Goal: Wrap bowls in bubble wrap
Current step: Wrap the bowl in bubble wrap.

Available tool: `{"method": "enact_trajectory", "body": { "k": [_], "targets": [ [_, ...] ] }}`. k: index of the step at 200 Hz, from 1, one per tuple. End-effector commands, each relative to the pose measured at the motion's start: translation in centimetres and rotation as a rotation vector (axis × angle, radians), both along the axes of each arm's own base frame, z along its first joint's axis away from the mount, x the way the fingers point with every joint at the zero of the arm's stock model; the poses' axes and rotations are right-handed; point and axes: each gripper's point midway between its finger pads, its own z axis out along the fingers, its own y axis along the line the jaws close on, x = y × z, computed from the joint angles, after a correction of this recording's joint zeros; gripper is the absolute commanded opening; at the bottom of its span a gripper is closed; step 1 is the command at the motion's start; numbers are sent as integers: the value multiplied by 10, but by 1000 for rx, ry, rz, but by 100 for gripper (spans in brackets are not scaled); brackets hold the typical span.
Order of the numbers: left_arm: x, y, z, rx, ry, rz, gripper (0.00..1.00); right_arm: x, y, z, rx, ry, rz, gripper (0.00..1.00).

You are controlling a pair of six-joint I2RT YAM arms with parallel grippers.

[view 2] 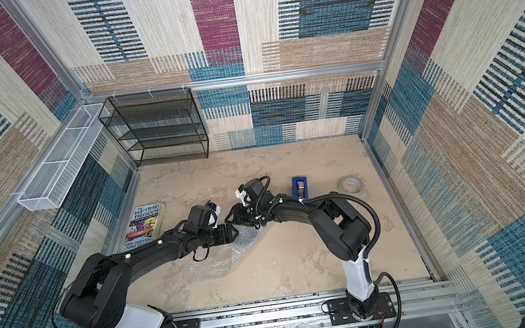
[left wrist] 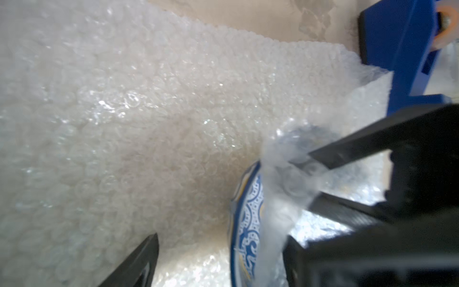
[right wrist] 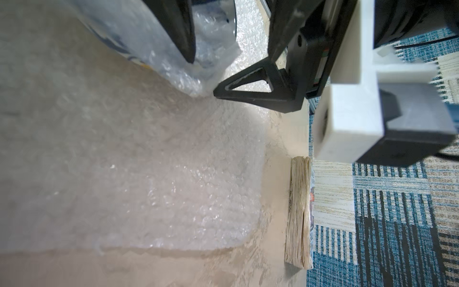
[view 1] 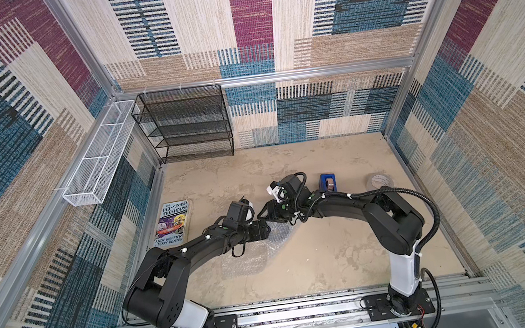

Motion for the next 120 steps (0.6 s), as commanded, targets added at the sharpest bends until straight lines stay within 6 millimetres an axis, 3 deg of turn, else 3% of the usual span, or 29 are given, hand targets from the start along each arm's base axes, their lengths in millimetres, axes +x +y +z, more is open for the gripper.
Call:
{"method": "enact_trajectory", "body": {
  "k": [1, 48, 79, 99, 120],
  "targets": [
    [9, 13, -4, 74, -17, 63, 75, -3, 5, 13, 33, -16, 16, 49],
    [14, 12, -6, 95, 2, 76, 75, -3, 0, 19, 26, -34, 4, 49],
    [14, 16, -13, 123, 22, 89, 75, 3, -13, 39, -2, -101, -54, 48],
    [13, 15, -17, 126, 36, 89, 75, 11, -40, 52, -46, -146, -159, 48],
    [12, 17, -19, 140, 45, 95, 75, 18, -89, 49, -97, -140, -306, 47]
  ]
}}
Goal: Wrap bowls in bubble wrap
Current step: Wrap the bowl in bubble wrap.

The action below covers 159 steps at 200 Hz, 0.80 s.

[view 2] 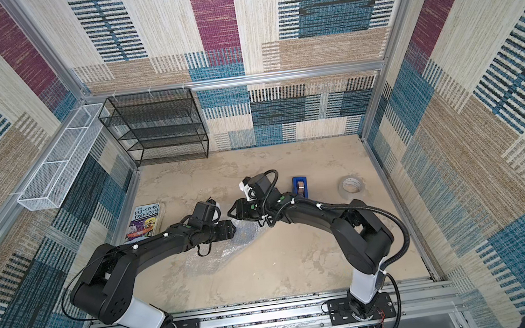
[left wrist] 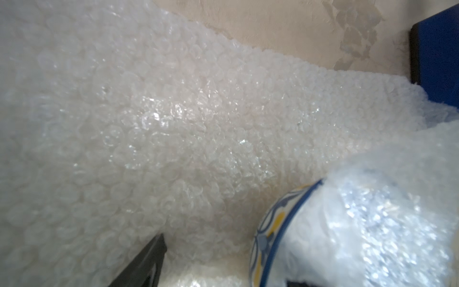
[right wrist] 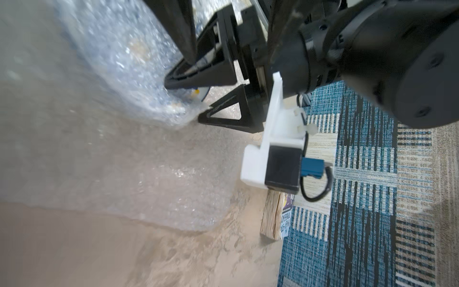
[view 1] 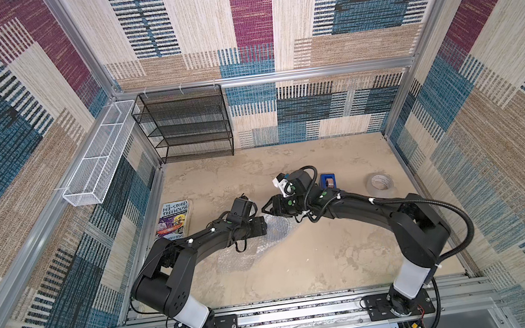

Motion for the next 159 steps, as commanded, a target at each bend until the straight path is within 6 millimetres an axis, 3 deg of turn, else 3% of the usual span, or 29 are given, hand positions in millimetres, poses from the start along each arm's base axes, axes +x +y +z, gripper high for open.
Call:
{"method": "enact_trajectory", "body": {
  "k": [1, 28, 53, 103, 159],
  "targets": [
    [-8, 10, -11, 45, 50, 32, 75, 15, -51, -8, -80, -2, -194, 47],
    [-11, 11, -11, 44, 54, 37, 74, 7, -108, -22, -86, 34, -337, 48],
    [-12, 11, -12, 41, 57, 38, 74, -5, -132, -37, -86, 62, -380, 52],
    [-12, 10, -11, 41, 58, 35, 74, -2, -144, -65, -39, 117, -449, 58],
    [-12, 8, -10, 33, 58, 28, 73, 24, -136, -72, 47, 95, -481, 58]
  ]
}}
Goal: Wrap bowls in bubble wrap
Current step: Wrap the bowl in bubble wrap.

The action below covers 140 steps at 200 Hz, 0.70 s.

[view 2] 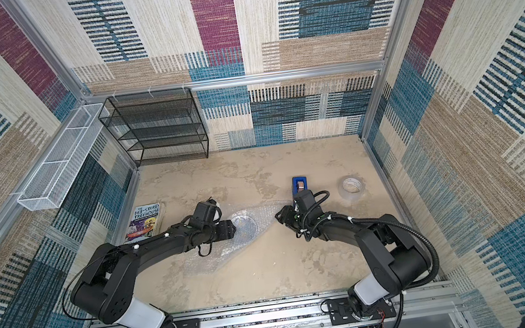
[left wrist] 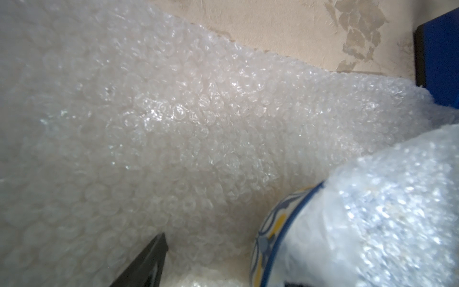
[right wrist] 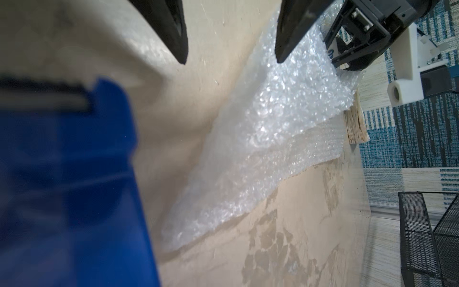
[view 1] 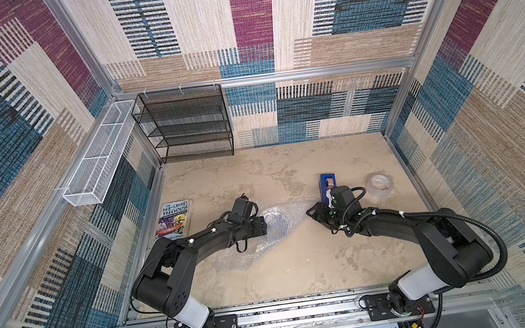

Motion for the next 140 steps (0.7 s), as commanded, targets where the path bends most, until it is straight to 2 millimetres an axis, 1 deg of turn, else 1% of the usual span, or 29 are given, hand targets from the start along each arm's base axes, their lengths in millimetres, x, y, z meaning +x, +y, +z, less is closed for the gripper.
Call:
{"method": "enact_trajectory", "body": {
  "k": [1, 39, 58, 94, 116, 140],
  "targets": [
    [-12, 8, -9, 28, 63, 21, 73, 21, 11, 21, 86, -92, -23, 58],
    [-13, 8, -9, 28, 62, 19, 73, 32, 9, 11, 101, -62, -90, 58],
    [-14, 9, -10, 26, 64, 19, 73, 38, 9, 13, 113, -69, -114, 57],
    [-13, 7, -10, 23, 61, 11, 73, 53, 15, 18, 113, -111, -104, 49],
    [-13, 7, -10, 24, 61, 10, 73, 55, 20, 17, 133, -117, -92, 46],
    [-14, 7, -12, 22, 64, 11, 73, 56, 20, 13, 129, -117, -92, 43]
  ]
}}
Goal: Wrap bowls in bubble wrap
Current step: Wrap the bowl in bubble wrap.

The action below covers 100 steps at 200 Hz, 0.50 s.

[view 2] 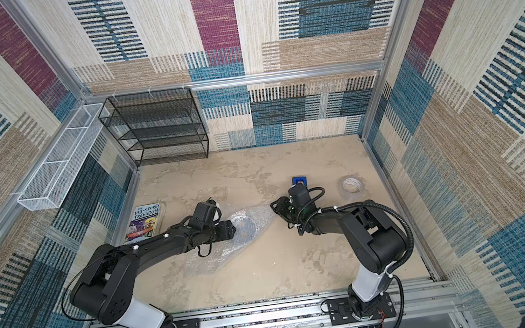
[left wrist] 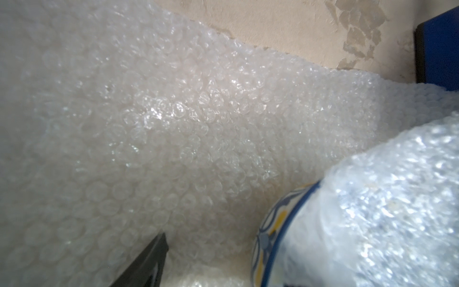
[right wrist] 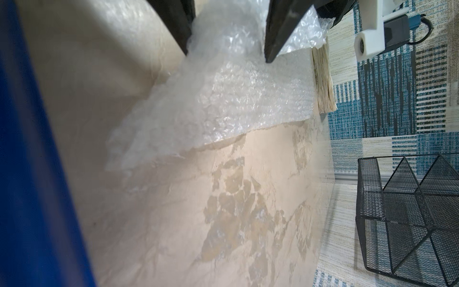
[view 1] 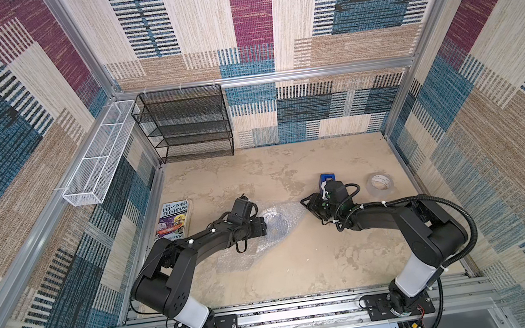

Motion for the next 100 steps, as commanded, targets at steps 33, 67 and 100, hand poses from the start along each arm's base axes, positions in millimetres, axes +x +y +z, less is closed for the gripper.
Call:
{"method": "enact_trajectory", "body": {
  "k": [33, 67, 100],
  "targets": [
    [-11, 7, -13, 27, 63, 15, 73, 10, 6, 3, 24, -40, 1, 37],
    [-11, 7, -17, 36, 74, 17, 73, 12, 11, 7, 40, -69, 26, 15],
    [-11, 7, -21, 38, 88, 19, 72, 15, 16, 19, 31, -130, 73, 0]
  ]
}}
